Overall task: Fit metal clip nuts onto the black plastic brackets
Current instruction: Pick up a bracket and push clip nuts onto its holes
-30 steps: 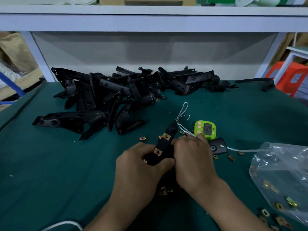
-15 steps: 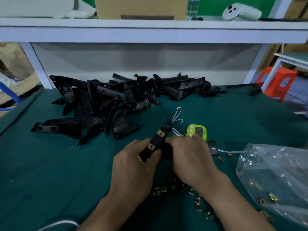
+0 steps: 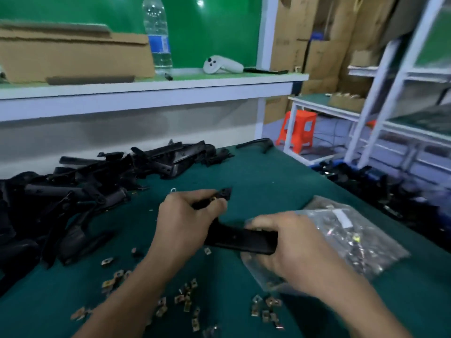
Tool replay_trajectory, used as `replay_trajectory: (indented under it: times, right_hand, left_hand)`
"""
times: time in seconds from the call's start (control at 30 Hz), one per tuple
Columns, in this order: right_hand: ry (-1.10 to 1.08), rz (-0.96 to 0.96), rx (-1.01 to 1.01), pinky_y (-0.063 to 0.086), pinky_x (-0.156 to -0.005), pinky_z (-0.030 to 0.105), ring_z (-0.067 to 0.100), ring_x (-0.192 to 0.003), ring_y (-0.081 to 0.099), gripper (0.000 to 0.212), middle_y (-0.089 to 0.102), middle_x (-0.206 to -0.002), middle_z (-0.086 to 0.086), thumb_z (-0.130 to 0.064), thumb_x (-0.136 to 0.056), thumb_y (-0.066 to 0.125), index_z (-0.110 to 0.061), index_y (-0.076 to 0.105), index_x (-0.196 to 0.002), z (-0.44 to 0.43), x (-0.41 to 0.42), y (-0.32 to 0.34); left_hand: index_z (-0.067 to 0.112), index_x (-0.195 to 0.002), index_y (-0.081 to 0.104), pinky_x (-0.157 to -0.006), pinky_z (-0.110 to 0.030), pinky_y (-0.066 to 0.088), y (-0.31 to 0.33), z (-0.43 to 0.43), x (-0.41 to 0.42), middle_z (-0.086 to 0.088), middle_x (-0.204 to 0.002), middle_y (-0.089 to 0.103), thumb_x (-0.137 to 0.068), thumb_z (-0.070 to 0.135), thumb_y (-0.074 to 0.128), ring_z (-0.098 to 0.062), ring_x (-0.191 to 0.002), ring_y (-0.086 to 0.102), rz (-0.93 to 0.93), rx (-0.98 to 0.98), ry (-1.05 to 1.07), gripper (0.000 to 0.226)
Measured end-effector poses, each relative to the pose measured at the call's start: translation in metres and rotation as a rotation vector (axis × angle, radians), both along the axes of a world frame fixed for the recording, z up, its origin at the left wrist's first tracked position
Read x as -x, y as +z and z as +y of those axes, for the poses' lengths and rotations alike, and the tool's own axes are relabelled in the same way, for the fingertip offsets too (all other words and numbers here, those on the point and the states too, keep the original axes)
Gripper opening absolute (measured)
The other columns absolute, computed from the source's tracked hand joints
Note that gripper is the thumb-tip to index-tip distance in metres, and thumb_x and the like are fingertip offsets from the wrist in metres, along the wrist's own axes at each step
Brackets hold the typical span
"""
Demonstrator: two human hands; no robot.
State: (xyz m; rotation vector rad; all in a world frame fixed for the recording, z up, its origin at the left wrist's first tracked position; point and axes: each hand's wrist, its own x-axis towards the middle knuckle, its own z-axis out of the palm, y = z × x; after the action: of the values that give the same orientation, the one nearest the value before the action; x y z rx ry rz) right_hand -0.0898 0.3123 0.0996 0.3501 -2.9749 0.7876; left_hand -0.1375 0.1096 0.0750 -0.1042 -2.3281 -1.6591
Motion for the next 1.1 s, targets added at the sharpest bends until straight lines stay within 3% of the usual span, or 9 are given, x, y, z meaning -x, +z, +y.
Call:
replay_trajectory:
  times: [0.2,0.3,0.4,0.5,0.63,0.77,0.9,1.0,1.1]
  right_hand:
    - [-0.115,-0.177,0.403,0.047,-0.067,0.018,0.0,-0.068,0.062,0.043,0.075,-0.087,-0.008,-0.015,-0.068,0.085,-0.04,0.075,-0.101,0.105,-0.054,-0.004]
    - [-0.259,-0.213,0.522,0.043,-0.063,0.016,0.002,-0.065,0.06,0.038,0.076,-0.082,-0.004,-0.017,-0.066,0.085,-0.04,0.078,-0.095,0.15,-0.071,-0.017]
    - [-0.441,-0.193,0.556,0.047,-0.061,0.013,0.004,-0.069,0.067,0.042,0.077,-0.086,-0.009,-0.031,-0.053,0.085,-0.037,0.08,-0.094,0.194,-0.062,-0.014]
    - [-0.688,-0.005,0.505,0.047,-0.057,0.013,0.005,-0.062,0.065,0.046,0.075,-0.09,-0.011,-0.032,-0.061,0.091,-0.025,0.077,-0.105,0.253,-0.005,-0.004]
    - [-0.92,0.038,0.386,0.046,-0.067,0.032,0.015,-0.072,0.056,0.068,0.063,-0.096,0.001,-0.038,-0.086,0.077,-0.017,0.047,-0.144,0.295,0.066,-0.005]
    - [-0.868,0.122,0.339,0.052,-0.074,0.03,0.016,-0.08,0.062,0.046,0.068,-0.089,-0.008,-0.036,-0.084,0.07,-0.027,0.062,-0.128,0.242,0.098,-0.03]
    - [-0.606,0.079,0.303,0.054,-0.089,0.03,0.021,-0.101,0.068,0.034,0.075,-0.105,-0.004,-0.028,-0.079,0.066,-0.034,0.07,-0.112,0.149,0.117,-0.043]
    - [-0.396,-0.008,0.34,0.054,-0.07,0.026,0.021,-0.087,0.068,0.019,0.073,-0.085,-0.005,-0.026,-0.076,0.065,-0.035,0.072,-0.092,0.092,0.124,-0.038]
    - [-0.095,-0.153,0.325,0.041,-0.05,0.011,0.008,-0.073,0.066,0.032,0.07,-0.07,-0.016,-0.019,-0.069,0.064,-0.042,0.073,-0.091,0.042,0.131,-0.032]
  left_hand:
    - [0.013,-0.071,0.06,-0.049,-0.022,0.031,-0.002,0.12,0.014,0.01,-0.05,0.045,-0.085,0.034,0.067,-0.004,-0.05,0.037,0.042,0.2,-0.387,0.026]
    - [0.02,-0.074,0.07,-0.051,-0.019,0.034,-0.003,0.176,0.018,0.005,-0.057,0.058,-0.081,0.041,0.069,-0.002,-0.053,0.047,-0.042,0.22,-0.568,0.022]
    - [0.039,-0.095,0.08,-0.066,-0.005,0.045,0.007,0.232,0.041,0.024,-0.087,0.076,-0.07,0.039,0.081,0.011,-0.079,0.067,-0.17,0.112,-0.633,0.024]
    - [0.029,-0.123,0.069,-0.086,-0.022,0.049,0.026,0.284,0.076,0.013,-0.12,0.07,-0.077,0.032,0.083,-0.004,-0.101,0.066,-0.26,-0.023,-0.573,0.049]
    - [0.025,-0.146,0.049,-0.07,-0.024,0.044,0.017,0.308,0.094,0.009,-0.12,0.057,-0.087,0.03,0.075,-0.006,-0.091,0.06,-0.36,-0.051,-0.474,0.065]
    - [0.038,-0.102,0.076,-0.044,-0.005,0.041,-0.004,0.273,0.107,0.02,-0.094,0.071,-0.086,0.024,0.072,0.01,-0.058,0.063,-0.215,0.02,-0.406,0.021]
    - [0.016,-0.085,0.081,-0.047,-0.019,0.051,-0.01,0.219,0.119,0.002,-0.068,0.076,-0.088,0.0,0.067,-0.014,-0.045,0.064,-0.191,-0.127,-0.259,0.021]
    - [0.02,-0.064,0.078,-0.039,-0.02,0.042,-0.012,0.168,0.121,-0.001,-0.058,0.072,-0.085,0.02,0.074,-0.012,-0.037,0.056,-0.166,-0.025,-0.121,0.021]
    - [0.006,-0.045,0.055,-0.04,-0.021,0.037,-0.012,0.111,0.124,0.003,-0.039,0.052,-0.088,0.044,0.069,-0.008,-0.036,0.044,-0.111,0.117,0.101,0.059]
